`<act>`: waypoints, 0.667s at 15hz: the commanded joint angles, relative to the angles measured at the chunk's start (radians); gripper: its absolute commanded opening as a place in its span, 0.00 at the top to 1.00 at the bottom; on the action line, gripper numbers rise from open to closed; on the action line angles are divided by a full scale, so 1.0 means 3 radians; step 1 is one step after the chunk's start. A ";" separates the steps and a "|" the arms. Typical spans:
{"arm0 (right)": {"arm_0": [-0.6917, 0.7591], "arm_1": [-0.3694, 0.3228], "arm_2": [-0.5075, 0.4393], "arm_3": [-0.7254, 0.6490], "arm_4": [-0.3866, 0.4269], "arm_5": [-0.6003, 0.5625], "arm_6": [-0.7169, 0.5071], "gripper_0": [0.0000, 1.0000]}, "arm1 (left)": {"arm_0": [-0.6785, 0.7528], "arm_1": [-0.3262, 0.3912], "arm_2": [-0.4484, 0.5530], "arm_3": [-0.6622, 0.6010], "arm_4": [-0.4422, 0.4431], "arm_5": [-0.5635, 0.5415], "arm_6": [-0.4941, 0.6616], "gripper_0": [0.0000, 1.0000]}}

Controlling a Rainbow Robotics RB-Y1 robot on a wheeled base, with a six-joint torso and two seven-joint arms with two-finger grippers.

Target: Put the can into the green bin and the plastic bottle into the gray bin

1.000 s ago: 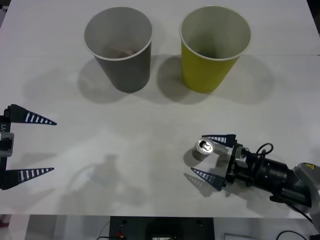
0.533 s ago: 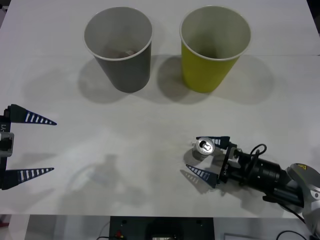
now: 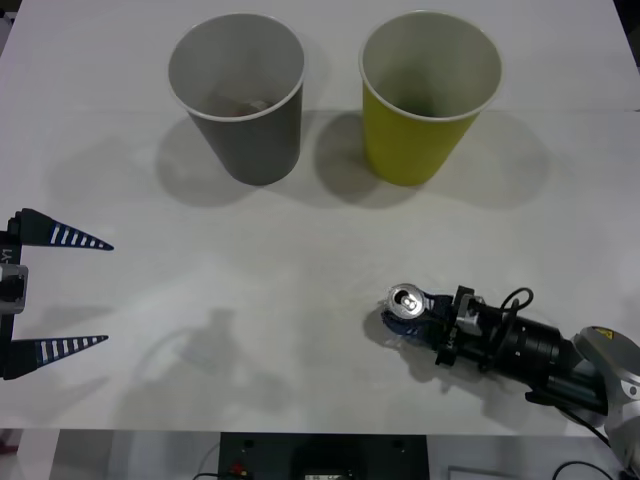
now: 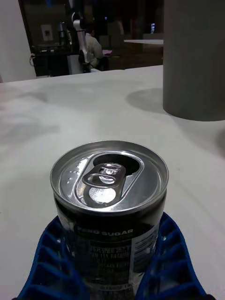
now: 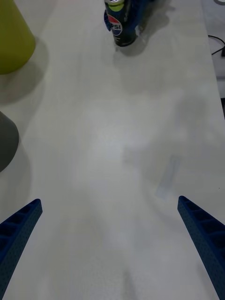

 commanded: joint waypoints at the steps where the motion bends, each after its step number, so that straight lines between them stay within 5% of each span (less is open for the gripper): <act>1: 0.0004 -0.0045 -0.0001 -0.0026 -0.0034 0.0000 -0.0040 1.00 | 0.0000 0.0000 0.0000 0.0000 0.0000 0.0000 0.0000 0.00; 5: 0.0070 -0.0234 0.0010 -0.0338 0.0012 0.0026 -0.0424 1.00 | 0.0000 0.0000 0.0000 0.0000 0.0000 0.0000 0.0000 0.00; 10: 0.0571 -0.0592 0.0010 -0.1683 0.0559 0.0746 -0.1538 1.00 | 0.0000 0.0000 0.0000 0.0000 0.0000 0.0000 0.0000 0.00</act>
